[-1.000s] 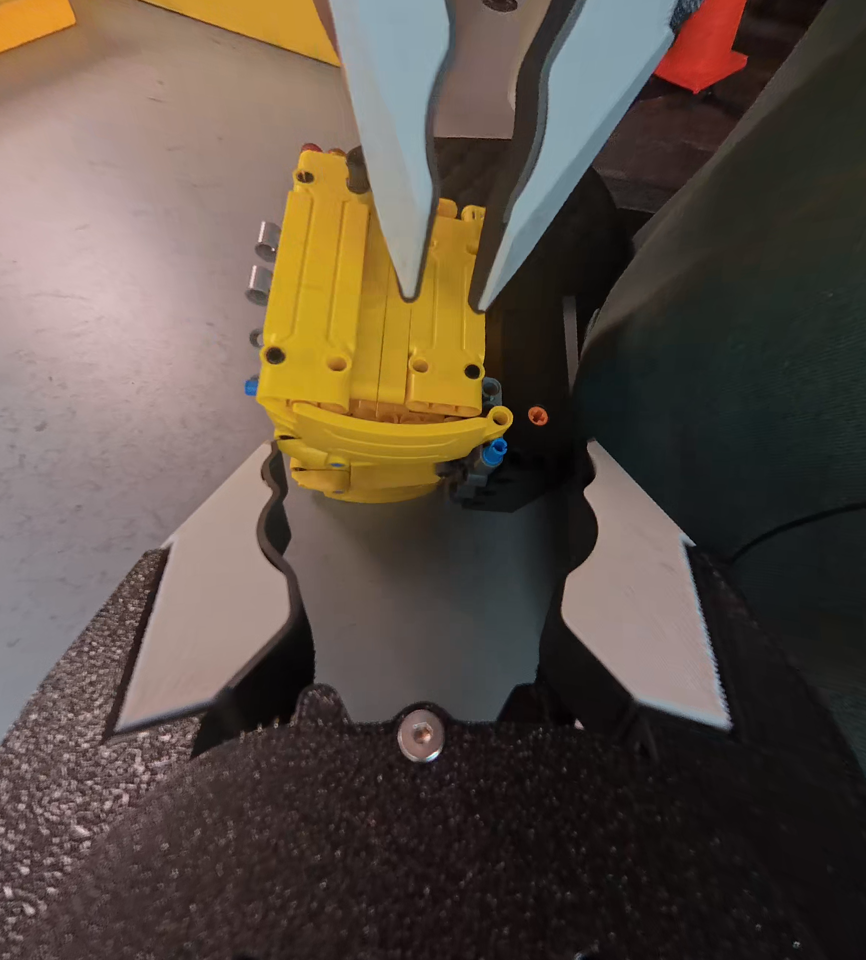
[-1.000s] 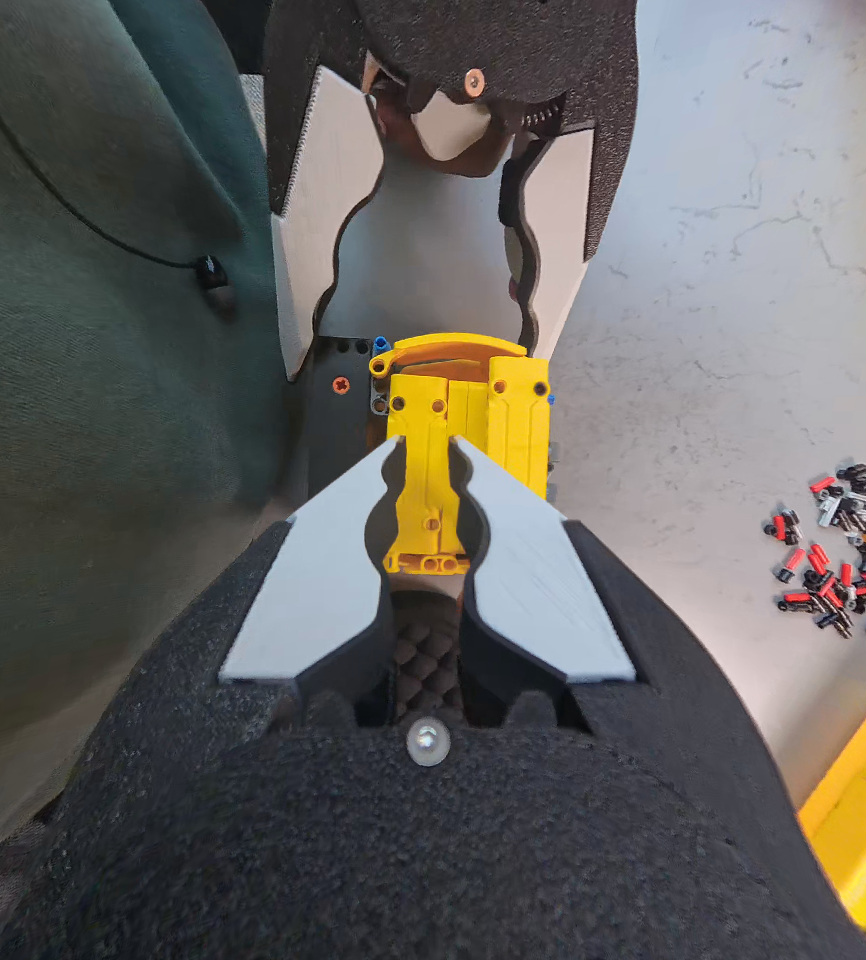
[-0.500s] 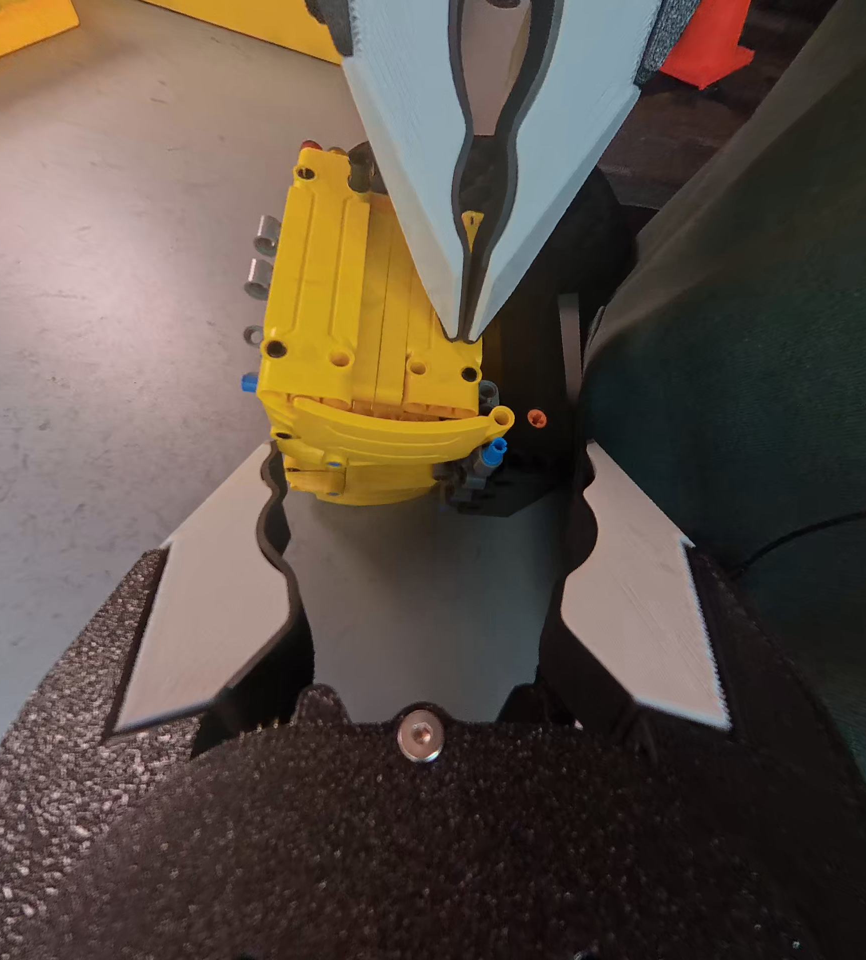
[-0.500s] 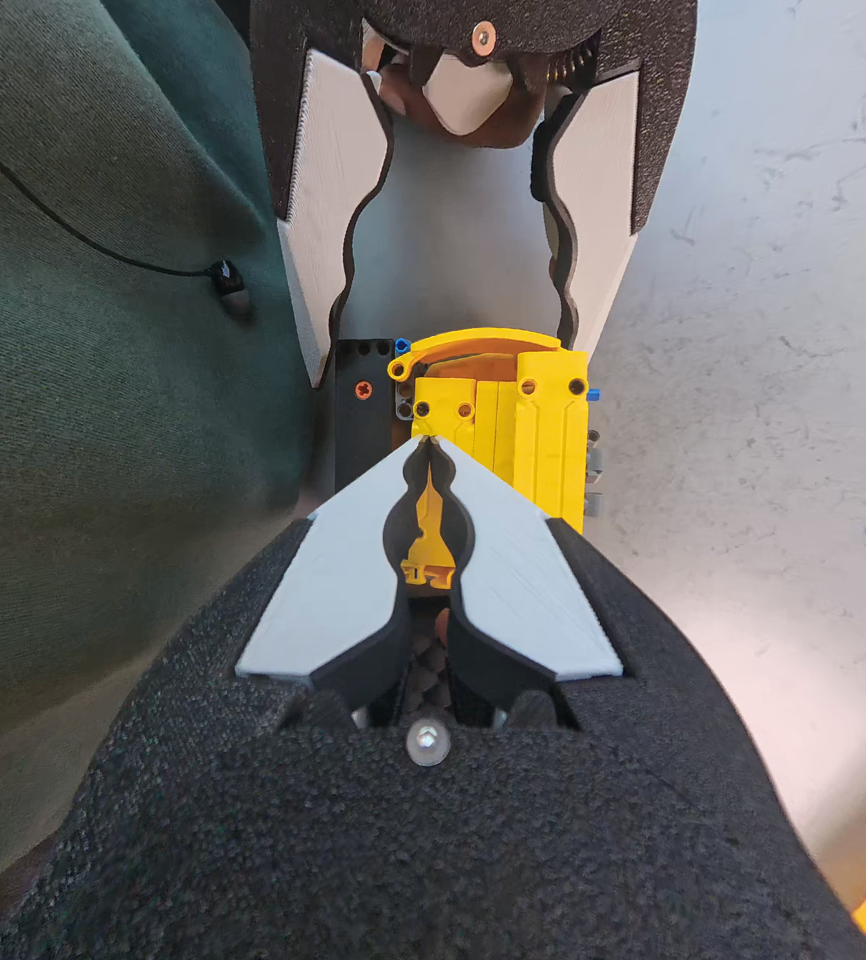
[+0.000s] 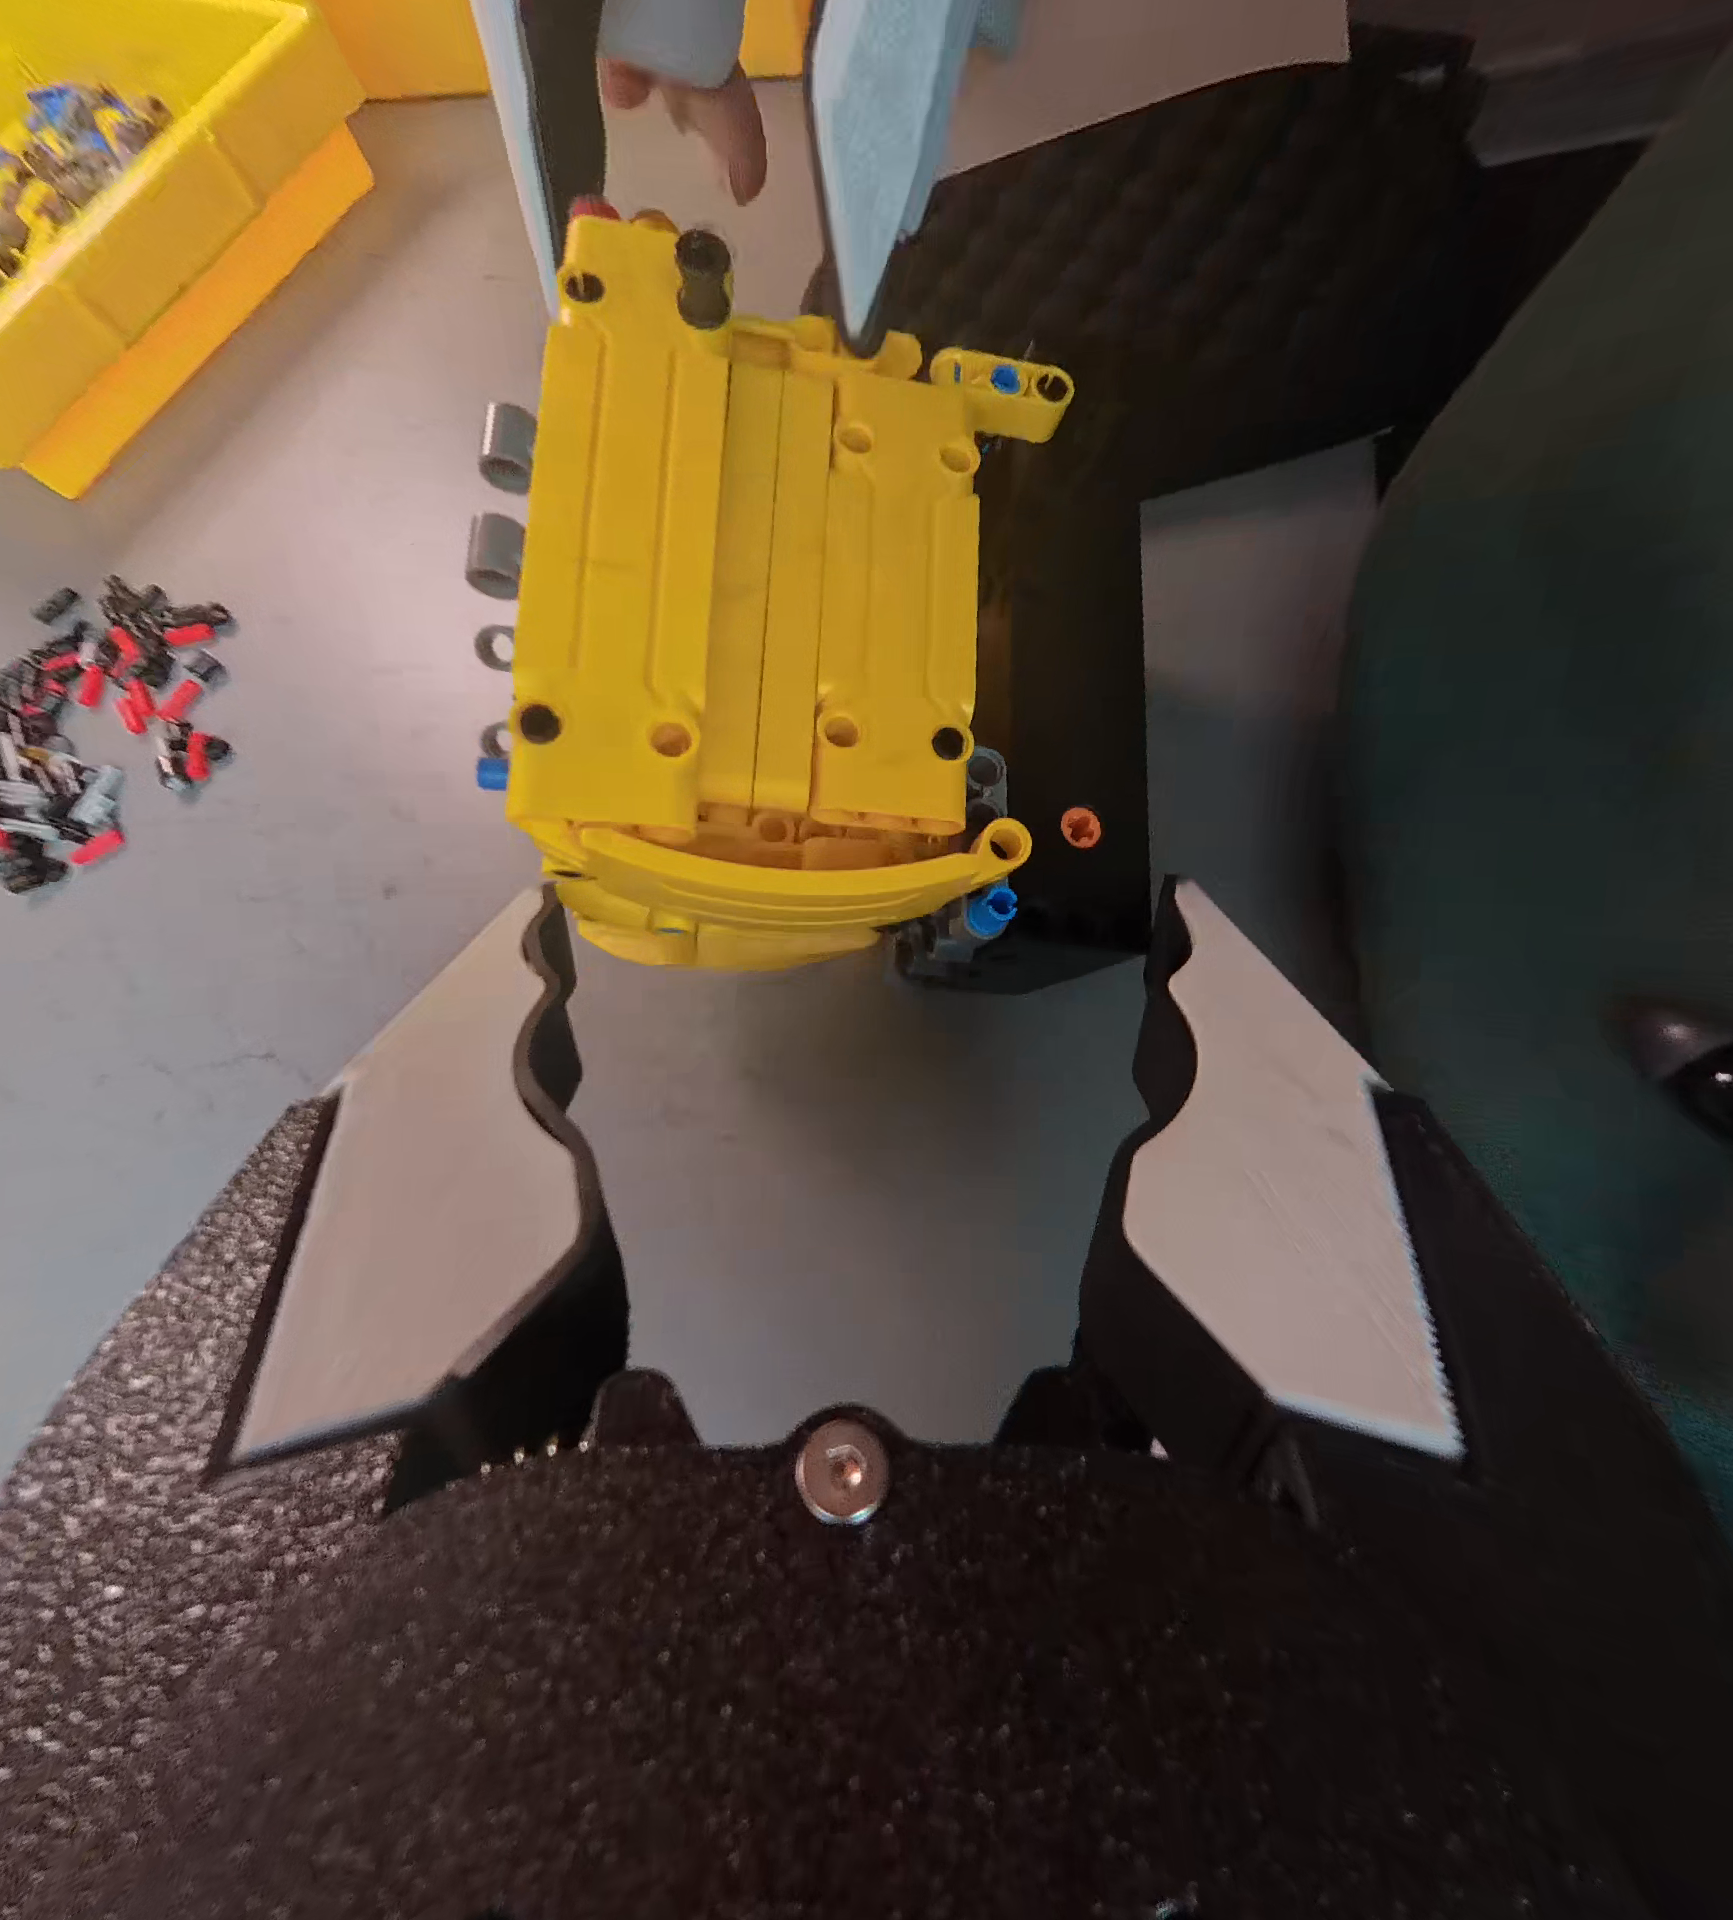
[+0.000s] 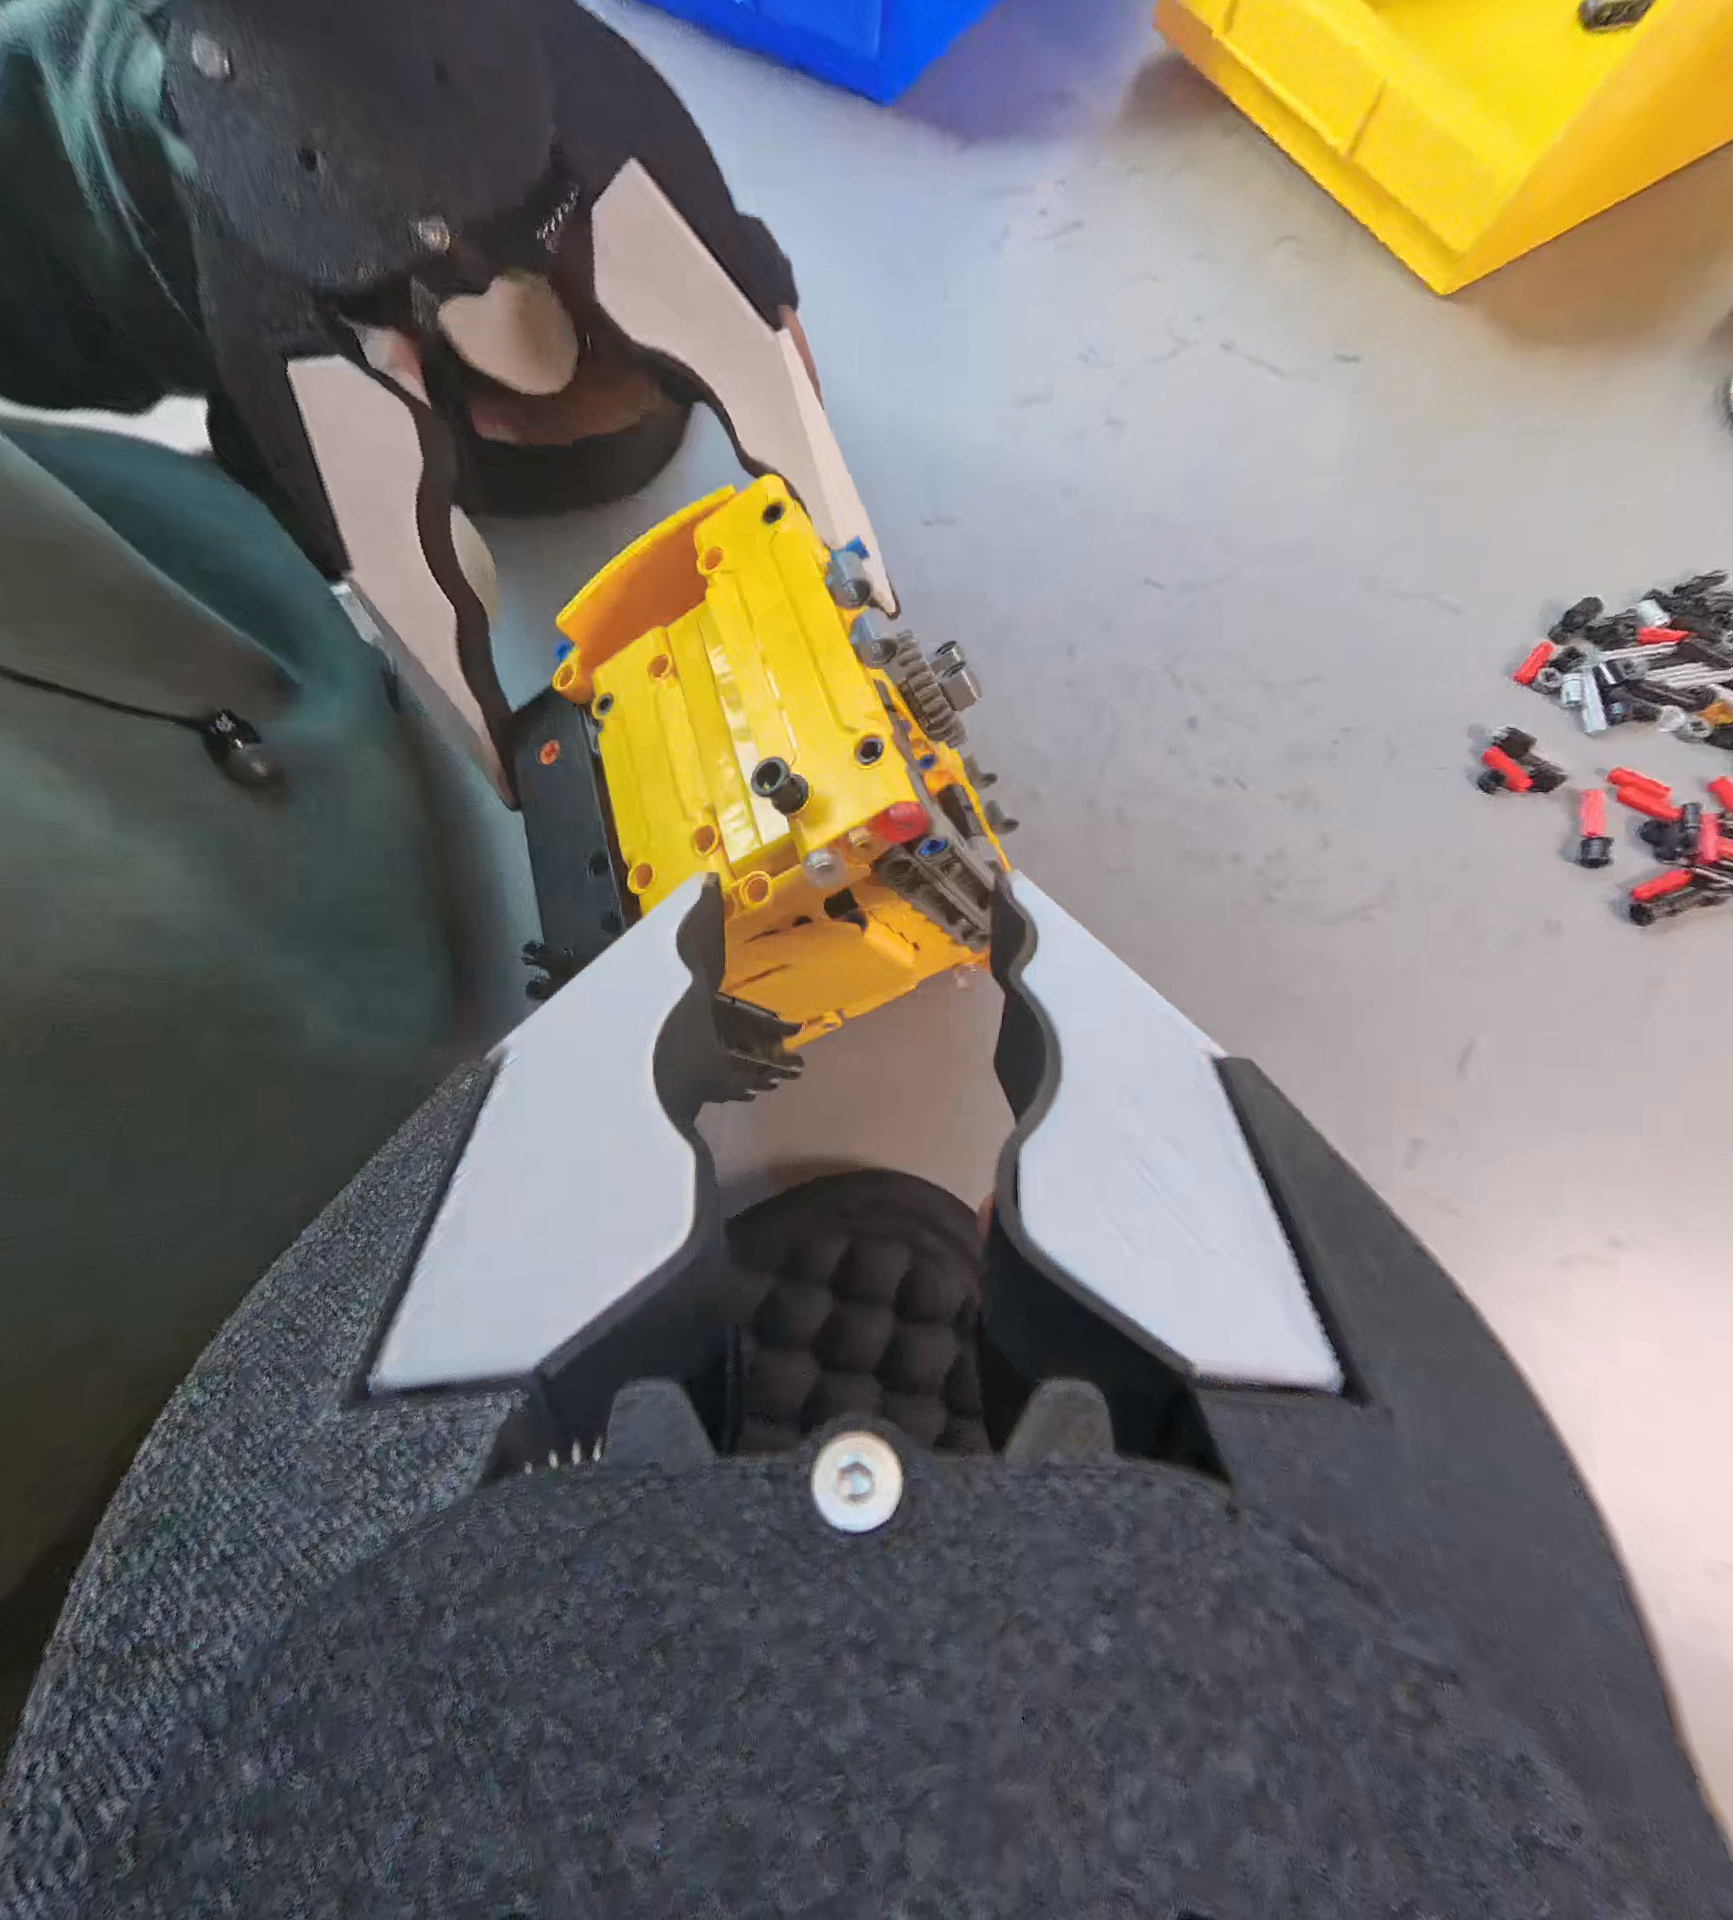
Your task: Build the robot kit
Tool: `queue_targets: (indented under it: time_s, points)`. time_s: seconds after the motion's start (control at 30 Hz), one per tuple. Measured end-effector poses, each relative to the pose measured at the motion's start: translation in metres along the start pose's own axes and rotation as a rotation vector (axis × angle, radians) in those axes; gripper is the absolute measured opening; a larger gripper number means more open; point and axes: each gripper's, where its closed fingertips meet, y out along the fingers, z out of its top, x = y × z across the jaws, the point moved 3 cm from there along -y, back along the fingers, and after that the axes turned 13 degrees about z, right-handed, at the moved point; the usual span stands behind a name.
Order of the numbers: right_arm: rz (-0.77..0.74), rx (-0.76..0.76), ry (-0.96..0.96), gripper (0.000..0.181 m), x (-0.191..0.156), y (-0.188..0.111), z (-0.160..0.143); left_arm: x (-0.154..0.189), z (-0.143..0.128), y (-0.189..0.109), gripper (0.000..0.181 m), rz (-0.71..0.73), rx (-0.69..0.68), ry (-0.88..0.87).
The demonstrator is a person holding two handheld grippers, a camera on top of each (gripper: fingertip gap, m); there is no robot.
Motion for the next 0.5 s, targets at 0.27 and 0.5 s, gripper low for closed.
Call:
queue_targets:
  time_s: [0.27, 0.5]
  points:
    - [-0.151, 0.056, -0.293, 0.031, 0.031, -0.006, 0.012, -0.04, 0.001, 0.016, 0.109, 0.334, 0.023, 0.325]
    - [-0.469, 0.03, -0.718, 0.025, 0.032, -0.004, 0.005, -0.042, 0.004, 0.007, 0.104, 0.348, 0.163, 0.335]
